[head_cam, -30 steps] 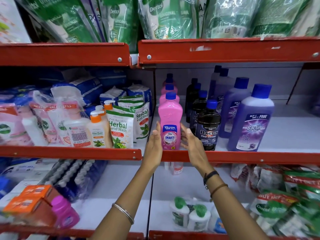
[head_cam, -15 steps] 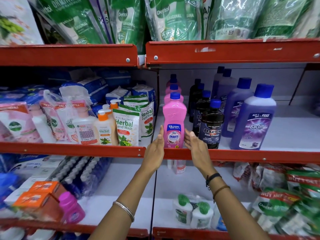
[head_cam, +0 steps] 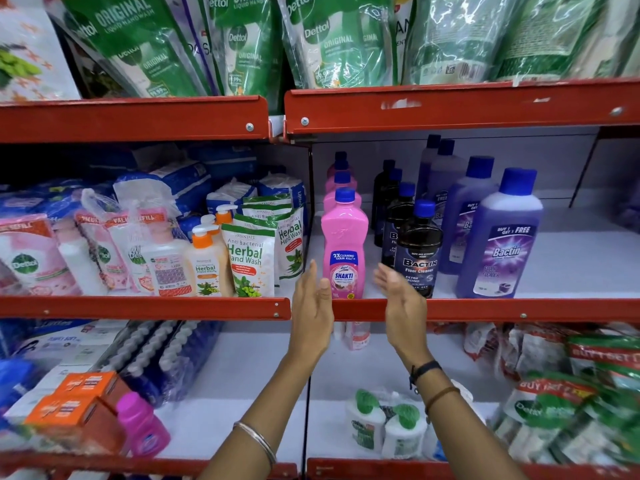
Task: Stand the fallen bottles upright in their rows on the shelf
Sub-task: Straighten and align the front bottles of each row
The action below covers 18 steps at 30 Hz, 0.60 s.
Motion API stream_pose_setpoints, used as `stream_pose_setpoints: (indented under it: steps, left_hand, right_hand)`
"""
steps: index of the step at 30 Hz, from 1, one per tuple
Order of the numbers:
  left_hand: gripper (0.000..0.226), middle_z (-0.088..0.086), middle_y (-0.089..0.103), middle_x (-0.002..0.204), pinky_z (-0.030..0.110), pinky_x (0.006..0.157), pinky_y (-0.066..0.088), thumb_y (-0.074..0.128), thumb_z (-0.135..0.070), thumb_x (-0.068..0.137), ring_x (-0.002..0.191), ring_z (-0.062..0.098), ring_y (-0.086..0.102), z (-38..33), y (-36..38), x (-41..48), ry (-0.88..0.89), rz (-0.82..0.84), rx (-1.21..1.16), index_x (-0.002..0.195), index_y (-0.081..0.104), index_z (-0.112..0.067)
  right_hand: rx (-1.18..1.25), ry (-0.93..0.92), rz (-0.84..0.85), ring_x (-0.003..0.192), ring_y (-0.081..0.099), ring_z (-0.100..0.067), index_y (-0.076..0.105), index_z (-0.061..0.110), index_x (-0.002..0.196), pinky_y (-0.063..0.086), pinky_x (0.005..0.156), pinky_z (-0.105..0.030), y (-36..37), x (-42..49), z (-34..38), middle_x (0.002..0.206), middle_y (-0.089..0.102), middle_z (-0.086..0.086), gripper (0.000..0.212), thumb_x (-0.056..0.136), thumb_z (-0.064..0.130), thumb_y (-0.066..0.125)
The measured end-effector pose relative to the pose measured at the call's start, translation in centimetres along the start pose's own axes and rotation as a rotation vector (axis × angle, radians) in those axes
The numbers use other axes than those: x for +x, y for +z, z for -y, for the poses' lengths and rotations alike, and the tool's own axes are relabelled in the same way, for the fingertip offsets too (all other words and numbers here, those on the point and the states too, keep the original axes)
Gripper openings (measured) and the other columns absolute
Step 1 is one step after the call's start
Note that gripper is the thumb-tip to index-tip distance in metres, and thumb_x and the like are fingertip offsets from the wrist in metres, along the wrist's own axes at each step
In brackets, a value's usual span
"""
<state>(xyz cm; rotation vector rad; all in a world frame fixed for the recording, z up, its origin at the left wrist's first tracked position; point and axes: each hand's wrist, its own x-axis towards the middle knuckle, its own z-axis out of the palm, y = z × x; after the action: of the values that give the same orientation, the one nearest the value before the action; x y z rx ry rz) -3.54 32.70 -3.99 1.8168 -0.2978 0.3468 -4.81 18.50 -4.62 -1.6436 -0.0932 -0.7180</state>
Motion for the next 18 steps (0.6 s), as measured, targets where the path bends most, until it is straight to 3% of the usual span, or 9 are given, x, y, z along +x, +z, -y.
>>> stream_pose_setpoints:
  steps: [2,3,5,7,10,13,15,17,18]
  left_hand:
    - [0.064,-0.007,0.038,0.142,0.027,0.104,0.042,0.023,-0.066,0.086,0.130,0.000,0.036,-0.1,1.1,-1.3,0.108,-0.079,-0.037,0.140,0.031,-0.032]
    - [0.058,-0.009,0.038,0.141,0.020,0.106,0.038,0.025,-0.061,0.089,0.130,-0.004,0.034,-0.3,1.8,-1.8,0.158,-0.066,-0.036,0.138,0.033,-0.031]
    - [0.050,-0.011,0.034,0.146,0.012,0.110,0.022,0.026,-0.051,0.093,0.134,-0.010,0.024,-1.3,3.5,-2.3,0.170,0.050,-0.021,0.139,0.031,-0.032]
    - [0.049,-0.011,0.025,0.153,0.016,0.112,0.011,0.026,-0.044,0.096,0.138,-0.007,0.014,-1.8,5.5,-1.8,0.112,0.177,0.005,0.143,0.026,-0.030]
    - [0.056,-0.006,0.016,0.157,0.019,0.112,0.006,0.023,-0.044,0.096,0.140,0.000,0.010,-2.8,8.2,-0.5,0.009,0.223,-0.002,0.147,0.016,-0.023]
    - [0.085,0.000,0.017,0.158,0.020,0.112,0.009,0.012,-0.070,0.081,0.145,0.011,0.014,-2.9,9.9,0.5,-0.019,0.218,0.020,0.148,0.014,-0.018]
    - [0.102,0.000,0.019,0.158,0.019,0.111,0.010,0.006,-0.083,0.069,0.144,0.011,0.015,-2.7,10.5,0.9,-0.005,0.215,0.047,0.148,0.017,-0.018]
    - [0.097,0.000,0.019,0.157,0.019,0.110,0.011,0.008,-0.079,0.073,0.144,0.010,0.016,-2.7,10.8,0.9,-0.012,0.198,0.056,0.147,0.018,-0.018]
    - [0.088,0.001,0.019,0.157,0.020,0.111,0.011,0.012,-0.072,0.079,0.144,0.011,0.016,-2.8,10.8,0.7,-0.017,0.189,0.058,0.147,0.018,-0.017]
  right_hand:
    - [-0.041,-0.109,-0.197,0.107,0.062,-0.018,0.060,0.026,0.115,0.048,0.090,-0.029,-1.6,-0.3,-0.5,0.115,0.065,-0.005,0.053,0.089,0.062,0.030]
    - [-0.055,-0.140,-0.265,0.108,0.060,-0.021,0.059,0.021,0.117,0.047,0.091,-0.028,-2.6,-0.2,-0.6,0.116,0.063,-0.006,0.054,0.091,0.059,0.030]
    - [-0.087,-0.105,-0.307,0.115,0.052,-0.017,0.052,0.013,0.128,0.039,0.096,-0.012,-4.6,0.4,-0.7,0.126,0.053,-0.004,0.055,0.093,0.050,0.031]
    - [-0.141,-0.003,-0.236,0.128,0.042,-0.014,0.041,0.011,0.138,0.027,0.101,-0.006,-6.2,1.2,-0.9,0.138,0.045,-0.002,0.056,0.094,0.045,0.030]
    - [-0.198,0.084,-0.057,0.134,0.041,-0.017,0.039,0.011,0.141,0.025,0.109,-0.020,-7.7,2.4,-1.7,0.145,0.045,-0.010,0.057,0.096,0.046,0.029]
    - [-0.288,0.043,0.077,0.115,0.058,-0.020,0.050,0.016,0.135,0.041,0.101,-0.025,-8.5,3.2,-2.2,0.124,0.064,-0.016,0.075,0.087,0.066,0.020]
    - [-0.313,0.017,0.116,0.110,0.059,-0.018,0.056,0.017,0.128,0.043,0.094,-0.025,-9.0,3.6,-2.2,0.116,0.068,-0.006,0.072,0.088,0.066,0.020]
    - [-0.306,-0.007,0.144,0.095,0.060,-0.013,0.062,0.021,0.117,0.041,0.080,-0.015,-9.3,3.6,-1.7,0.098,0.069,0.004,0.054,0.095,0.053,0.025]
    - [-0.302,-0.015,0.157,0.095,0.061,-0.010,0.062,0.025,0.116,0.042,0.080,-0.013,-9.3,3.7,-1.6,0.098,0.070,0.006,0.048,0.096,0.050,0.026]
